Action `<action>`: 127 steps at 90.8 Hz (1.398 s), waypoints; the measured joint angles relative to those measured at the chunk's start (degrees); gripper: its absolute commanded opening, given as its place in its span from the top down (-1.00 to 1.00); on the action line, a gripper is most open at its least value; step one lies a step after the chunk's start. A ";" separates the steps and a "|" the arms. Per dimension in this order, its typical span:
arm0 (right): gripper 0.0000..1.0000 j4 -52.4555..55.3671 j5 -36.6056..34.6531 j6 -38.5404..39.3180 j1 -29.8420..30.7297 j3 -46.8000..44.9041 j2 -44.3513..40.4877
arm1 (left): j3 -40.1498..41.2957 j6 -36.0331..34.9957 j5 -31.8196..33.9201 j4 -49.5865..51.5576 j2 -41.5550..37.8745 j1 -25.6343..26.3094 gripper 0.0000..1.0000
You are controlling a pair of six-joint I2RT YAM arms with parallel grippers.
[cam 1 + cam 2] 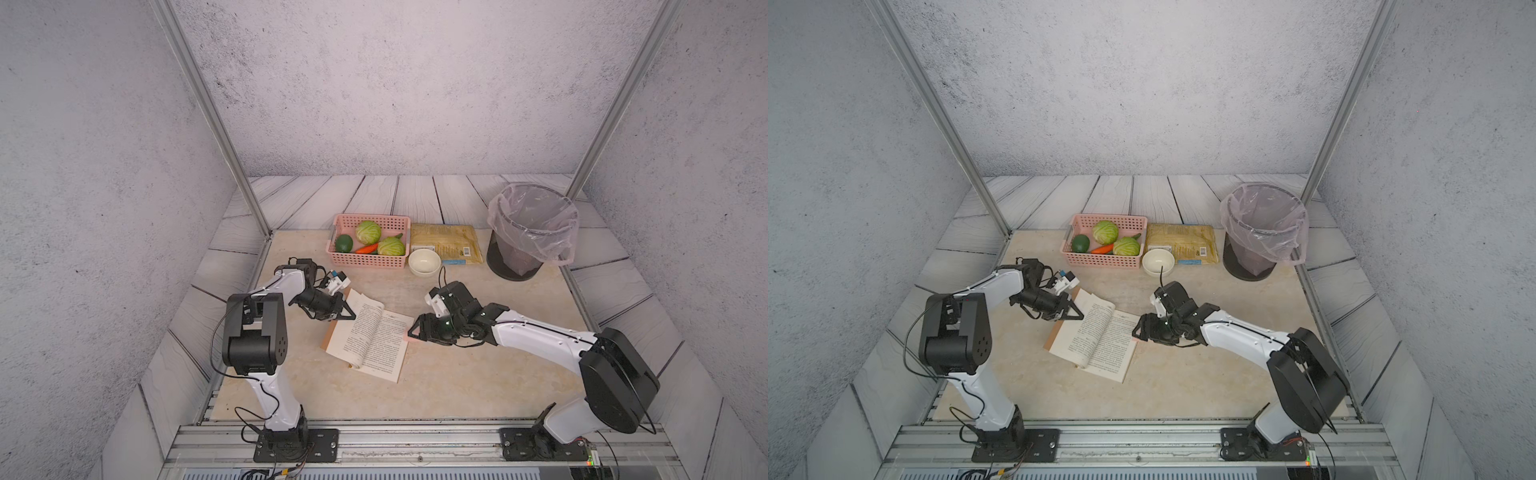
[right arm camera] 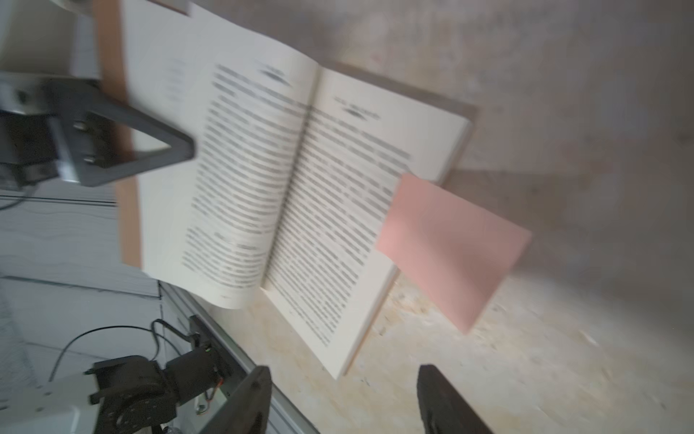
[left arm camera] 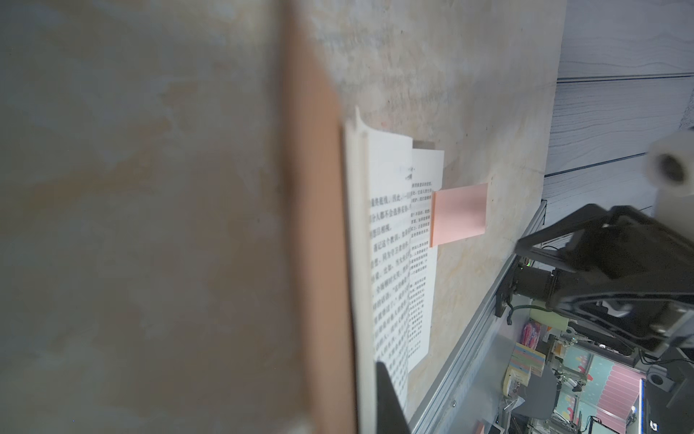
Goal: Peel off the used sticky note
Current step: Tear off the note from the book.
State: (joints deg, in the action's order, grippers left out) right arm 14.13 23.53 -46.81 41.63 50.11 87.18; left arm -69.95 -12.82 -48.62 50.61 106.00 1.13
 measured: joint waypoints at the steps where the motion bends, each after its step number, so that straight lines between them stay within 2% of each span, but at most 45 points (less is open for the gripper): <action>1: -0.31 0.20 -0.09 -0.07 -0.07 -0.50 0.09 | 0.00 0.00 0.00 0.00 0.00 0.00 1.00; 14: -0.27 1.55 -1.25 -0.74 -0.33 -3.89 1.90 | 0.00 0.02 0.00 0.00 0.02 -0.04 1.00; 51: -0.16 -4.13 -1.75 -1.38 -1.46 -0.11 7.13 | 0.00 0.02 -0.02 0.00 0.02 -0.15 1.00; 66: 0.09 -6.47 -1.44 -1.64 -2.45 2.14 10.40 | 0.00 0.02 -0.04 0.02 0.04 -0.15 1.00; 91: 0.99 -7.39 -1.51 -0.94 -2.58 4.20 12.26 | 0.00 0.00 -0.04 0.02 0.11 -0.35 1.00; 127: 1.00 -4.44 -4.02 0.48 -3.08 3.58 12.20 | 0.00 0.00 -0.04 0.02 0.11 -0.52 1.00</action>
State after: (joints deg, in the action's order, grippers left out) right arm 9.69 19.51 -46.33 38.54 53.69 99.37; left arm -69.95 -12.82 -48.66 50.63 106.10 0.60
